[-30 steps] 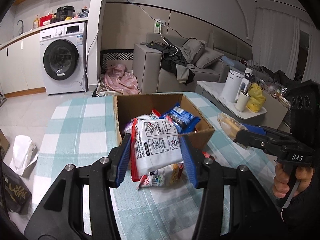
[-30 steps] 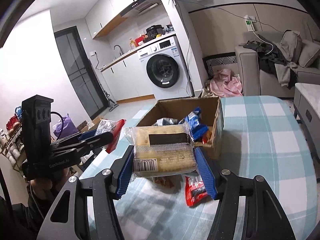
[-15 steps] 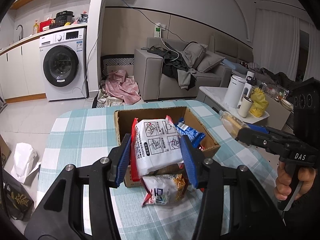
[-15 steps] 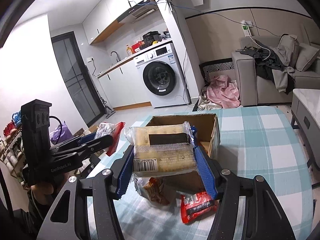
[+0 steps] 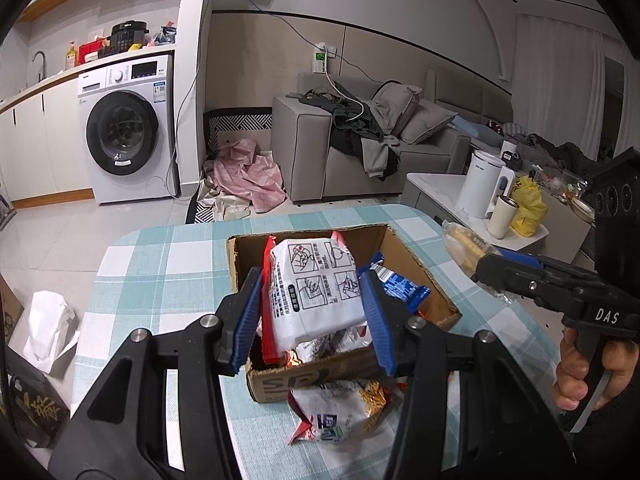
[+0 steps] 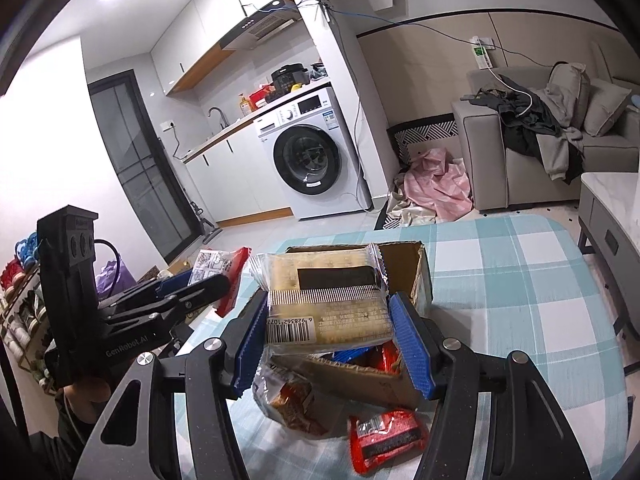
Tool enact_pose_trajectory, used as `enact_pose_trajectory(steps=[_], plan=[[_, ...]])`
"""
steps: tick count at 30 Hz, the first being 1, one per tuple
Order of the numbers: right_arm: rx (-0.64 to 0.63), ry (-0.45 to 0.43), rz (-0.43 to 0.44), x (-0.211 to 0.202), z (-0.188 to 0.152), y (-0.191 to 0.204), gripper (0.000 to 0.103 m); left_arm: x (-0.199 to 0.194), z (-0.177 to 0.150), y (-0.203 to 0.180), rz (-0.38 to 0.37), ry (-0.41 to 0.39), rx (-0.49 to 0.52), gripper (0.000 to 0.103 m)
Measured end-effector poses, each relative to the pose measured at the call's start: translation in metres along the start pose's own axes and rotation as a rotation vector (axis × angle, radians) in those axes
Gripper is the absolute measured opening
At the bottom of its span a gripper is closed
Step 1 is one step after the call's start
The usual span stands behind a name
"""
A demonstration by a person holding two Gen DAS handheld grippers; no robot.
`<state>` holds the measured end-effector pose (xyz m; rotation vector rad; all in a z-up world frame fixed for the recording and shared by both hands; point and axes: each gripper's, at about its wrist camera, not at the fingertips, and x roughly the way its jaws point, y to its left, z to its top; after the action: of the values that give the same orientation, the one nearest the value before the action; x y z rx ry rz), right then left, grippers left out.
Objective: Organize snacks
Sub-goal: 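Open both tools to drop the snacks into the box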
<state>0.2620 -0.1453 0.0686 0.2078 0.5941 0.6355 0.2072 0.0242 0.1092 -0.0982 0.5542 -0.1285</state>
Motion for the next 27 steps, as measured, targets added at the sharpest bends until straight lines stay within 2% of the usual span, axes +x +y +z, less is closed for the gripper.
enact_pose_trajectory(steps=[14,27], plan=[[0.035,0.021,-0.001,0.041,0.017,-0.013,0.061,0.064,0.009,0.018,0.011,0.030,-0.024,0.046],[0.082,0.057,0.000,0.084,0.020,-0.028,0.061,0.113,0.003,0.031,0.032,0.060,-0.019,0.046]])
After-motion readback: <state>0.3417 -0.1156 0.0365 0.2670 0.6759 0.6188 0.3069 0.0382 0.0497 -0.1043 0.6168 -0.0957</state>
